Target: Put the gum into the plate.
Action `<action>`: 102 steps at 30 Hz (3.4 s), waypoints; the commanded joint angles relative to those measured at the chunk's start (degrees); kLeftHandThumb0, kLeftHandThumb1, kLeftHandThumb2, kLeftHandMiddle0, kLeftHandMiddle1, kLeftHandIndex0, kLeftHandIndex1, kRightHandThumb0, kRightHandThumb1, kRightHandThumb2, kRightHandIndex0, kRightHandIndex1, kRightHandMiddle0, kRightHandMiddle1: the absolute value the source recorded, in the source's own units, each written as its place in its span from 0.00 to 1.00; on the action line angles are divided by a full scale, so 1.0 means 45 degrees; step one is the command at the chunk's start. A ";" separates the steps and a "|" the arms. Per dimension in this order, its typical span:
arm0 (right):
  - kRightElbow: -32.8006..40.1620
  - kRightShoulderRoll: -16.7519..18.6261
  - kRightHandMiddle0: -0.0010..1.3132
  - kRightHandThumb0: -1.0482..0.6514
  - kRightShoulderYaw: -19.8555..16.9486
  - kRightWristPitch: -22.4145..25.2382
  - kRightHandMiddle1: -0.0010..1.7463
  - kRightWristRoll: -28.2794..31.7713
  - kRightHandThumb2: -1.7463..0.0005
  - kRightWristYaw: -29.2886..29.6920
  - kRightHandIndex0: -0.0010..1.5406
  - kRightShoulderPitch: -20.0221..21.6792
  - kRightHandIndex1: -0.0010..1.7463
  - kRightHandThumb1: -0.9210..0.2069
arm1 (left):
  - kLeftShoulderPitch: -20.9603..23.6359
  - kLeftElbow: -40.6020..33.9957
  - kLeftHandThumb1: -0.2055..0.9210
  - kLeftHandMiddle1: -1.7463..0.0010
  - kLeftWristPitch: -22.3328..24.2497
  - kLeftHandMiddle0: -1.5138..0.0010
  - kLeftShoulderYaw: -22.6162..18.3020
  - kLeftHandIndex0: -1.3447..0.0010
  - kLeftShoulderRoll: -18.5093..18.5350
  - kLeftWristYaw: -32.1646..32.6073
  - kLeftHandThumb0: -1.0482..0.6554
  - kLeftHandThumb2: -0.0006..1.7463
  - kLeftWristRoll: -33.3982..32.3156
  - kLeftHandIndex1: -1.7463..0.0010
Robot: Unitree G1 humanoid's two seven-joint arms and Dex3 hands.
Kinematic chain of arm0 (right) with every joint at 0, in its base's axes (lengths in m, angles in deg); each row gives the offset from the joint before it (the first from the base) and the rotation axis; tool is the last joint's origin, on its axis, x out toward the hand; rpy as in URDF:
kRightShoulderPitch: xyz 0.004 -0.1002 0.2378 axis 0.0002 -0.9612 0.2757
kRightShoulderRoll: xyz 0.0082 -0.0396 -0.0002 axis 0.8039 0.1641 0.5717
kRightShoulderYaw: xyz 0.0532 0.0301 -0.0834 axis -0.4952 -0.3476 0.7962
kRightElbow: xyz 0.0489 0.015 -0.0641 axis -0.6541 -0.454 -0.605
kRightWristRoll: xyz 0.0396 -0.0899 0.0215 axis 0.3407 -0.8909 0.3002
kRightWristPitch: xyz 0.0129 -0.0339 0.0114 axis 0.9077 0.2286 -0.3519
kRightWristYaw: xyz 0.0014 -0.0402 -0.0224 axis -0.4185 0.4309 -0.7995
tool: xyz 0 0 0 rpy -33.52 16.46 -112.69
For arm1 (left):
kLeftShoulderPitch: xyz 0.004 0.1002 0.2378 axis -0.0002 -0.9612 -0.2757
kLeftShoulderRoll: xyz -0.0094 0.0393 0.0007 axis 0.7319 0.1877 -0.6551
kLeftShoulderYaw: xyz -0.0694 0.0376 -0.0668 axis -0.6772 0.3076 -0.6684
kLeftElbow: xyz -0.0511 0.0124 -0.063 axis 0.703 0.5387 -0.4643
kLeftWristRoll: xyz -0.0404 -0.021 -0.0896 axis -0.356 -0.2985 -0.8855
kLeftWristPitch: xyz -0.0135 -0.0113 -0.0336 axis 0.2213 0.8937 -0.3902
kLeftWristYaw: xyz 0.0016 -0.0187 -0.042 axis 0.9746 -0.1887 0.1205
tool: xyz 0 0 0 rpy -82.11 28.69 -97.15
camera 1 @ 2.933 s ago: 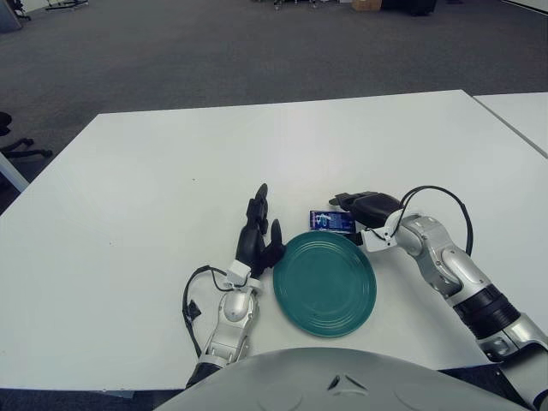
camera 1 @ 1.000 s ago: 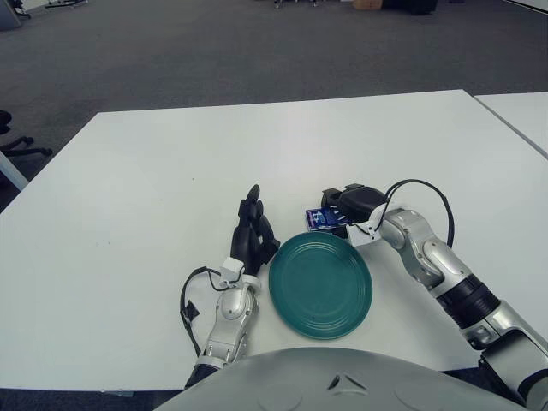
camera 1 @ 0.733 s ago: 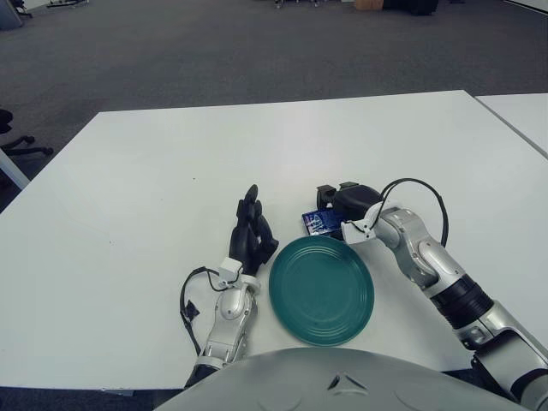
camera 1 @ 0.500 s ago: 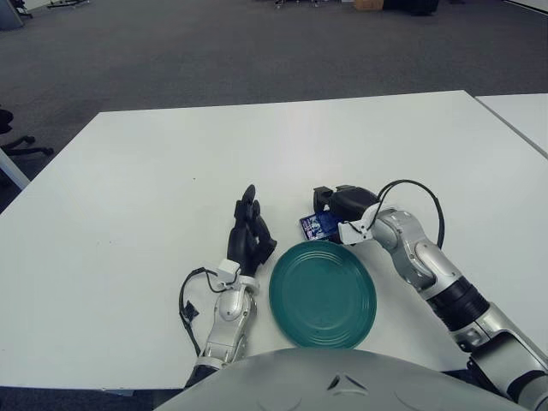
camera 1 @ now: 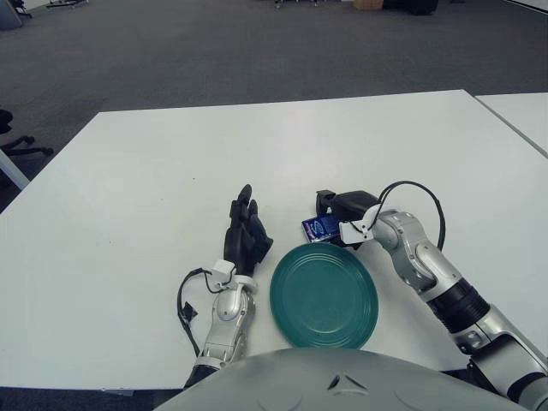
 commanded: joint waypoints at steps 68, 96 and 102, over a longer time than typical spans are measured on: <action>0.7398 -0.1481 0.29 0.38 -0.0918 -0.0851 1.00 0.0460 0.48 -0.3302 0.41 -0.1868 1.00 0.25 | -0.0639 -0.0753 1.00 0.99 0.1618 0.86 -0.1439 1.00 -0.0352 -0.1290 0.13 0.54 0.0308 0.68; 0.3942 -0.2675 0.03 0.19 -0.0646 -0.5288 0.62 -0.1465 0.58 0.0552 0.25 -0.2777 0.52 0.00 | -0.0181 0.0331 1.00 0.96 0.0490 0.75 -0.1708 1.00 -0.1255 -0.1474 0.13 0.51 -0.0852 0.54; 0.3968 -0.2813 0.00 0.06 -0.0714 -0.5318 0.23 -0.1330 0.48 0.0274 0.10 -0.2912 0.14 0.00 | -0.0061 0.0648 1.00 0.96 0.0066 0.73 -0.1524 1.00 -0.1307 -0.1452 0.12 0.52 -0.0761 0.52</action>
